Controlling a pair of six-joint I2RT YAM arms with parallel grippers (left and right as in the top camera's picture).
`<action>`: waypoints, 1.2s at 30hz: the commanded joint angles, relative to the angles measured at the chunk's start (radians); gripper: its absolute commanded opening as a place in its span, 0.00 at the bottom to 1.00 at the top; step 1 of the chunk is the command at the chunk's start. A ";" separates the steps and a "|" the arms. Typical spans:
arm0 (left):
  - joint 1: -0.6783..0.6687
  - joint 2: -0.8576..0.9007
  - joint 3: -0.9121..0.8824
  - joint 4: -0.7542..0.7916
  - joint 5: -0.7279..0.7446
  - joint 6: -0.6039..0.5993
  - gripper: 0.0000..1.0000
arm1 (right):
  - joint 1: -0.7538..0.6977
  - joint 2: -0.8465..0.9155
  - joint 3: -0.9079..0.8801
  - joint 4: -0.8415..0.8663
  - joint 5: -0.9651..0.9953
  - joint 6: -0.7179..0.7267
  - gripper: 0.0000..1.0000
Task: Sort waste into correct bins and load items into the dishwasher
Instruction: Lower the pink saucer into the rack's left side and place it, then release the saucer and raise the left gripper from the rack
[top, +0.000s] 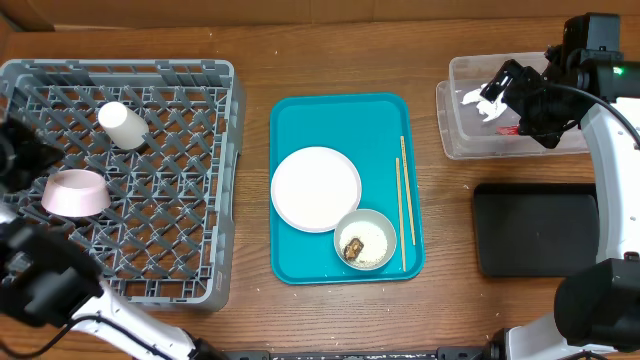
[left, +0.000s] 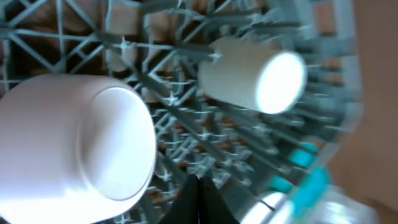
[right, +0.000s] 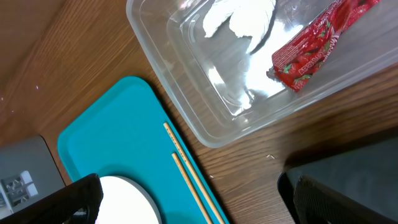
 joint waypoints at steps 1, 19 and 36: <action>-0.074 0.016 0.011 0.011 -0.272 -0.079 0.04 | -0.002 -0.007 -0.001 0.006 -0.003 0.003 1.00; -0.105 0.060 -0.074 0.023 -0.452 -0.138 0.04 | -0.002 -0.007 -0.001 0.006 -0.003 0.003 1.00; 0.117 -0.011 -0.072 -0.038 -0.277 -0.216 0.04 | -0.002 -0.007 0.000 0.006 -0.003 0.003 1.00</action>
